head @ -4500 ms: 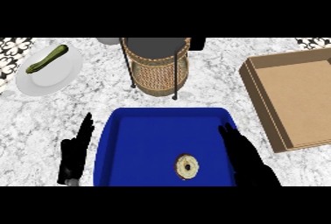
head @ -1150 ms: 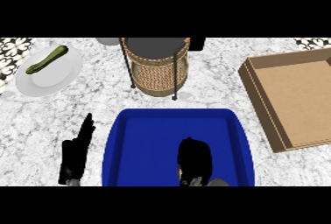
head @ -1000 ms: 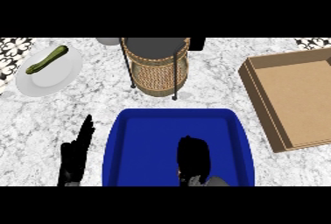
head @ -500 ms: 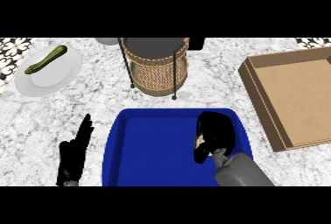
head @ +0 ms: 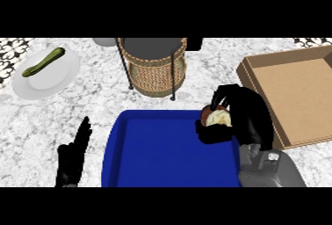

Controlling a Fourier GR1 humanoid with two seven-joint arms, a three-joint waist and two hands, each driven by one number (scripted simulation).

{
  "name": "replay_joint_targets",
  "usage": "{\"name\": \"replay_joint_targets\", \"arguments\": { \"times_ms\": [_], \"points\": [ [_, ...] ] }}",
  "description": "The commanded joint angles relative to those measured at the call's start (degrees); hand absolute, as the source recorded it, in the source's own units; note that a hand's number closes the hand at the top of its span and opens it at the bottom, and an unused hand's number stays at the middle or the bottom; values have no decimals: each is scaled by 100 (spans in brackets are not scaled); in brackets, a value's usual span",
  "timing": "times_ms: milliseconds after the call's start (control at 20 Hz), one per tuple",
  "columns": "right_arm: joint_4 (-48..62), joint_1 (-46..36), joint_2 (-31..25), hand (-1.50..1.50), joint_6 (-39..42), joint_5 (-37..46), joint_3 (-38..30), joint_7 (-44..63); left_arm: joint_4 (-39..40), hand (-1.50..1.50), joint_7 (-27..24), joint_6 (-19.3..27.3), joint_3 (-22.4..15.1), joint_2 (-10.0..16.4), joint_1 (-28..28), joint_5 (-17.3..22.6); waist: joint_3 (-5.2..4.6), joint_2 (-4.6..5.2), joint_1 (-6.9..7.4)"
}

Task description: Pick the cupcake from the tray and place it in the tiered basket

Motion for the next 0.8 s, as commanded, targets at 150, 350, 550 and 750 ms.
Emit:
{"name": "replay_joint_targets", "arguments": {
  "times_ms": [150,350,550,750],
  "points": [
    [-1803,-1039,-433,150,1161,104,-409,838,-175,0,15,118,-144,-125,159,-126,-3,-6,44],
    [-1638,-2173,-127,150,1829,-64,-675,1480,-308,0,91,90,-267,-167,256,-184,-4,12,114],
    [-695,-2761,36,150,1489,146,-969,1154,-102,0,199,-98,19,23,-172,0,-3,34,126],
    [1,-3215,151,150,1338,269,-1223,1036,-190,0,282,-78,-42,21,-154,-77,-2,36,145]
  ]
}}
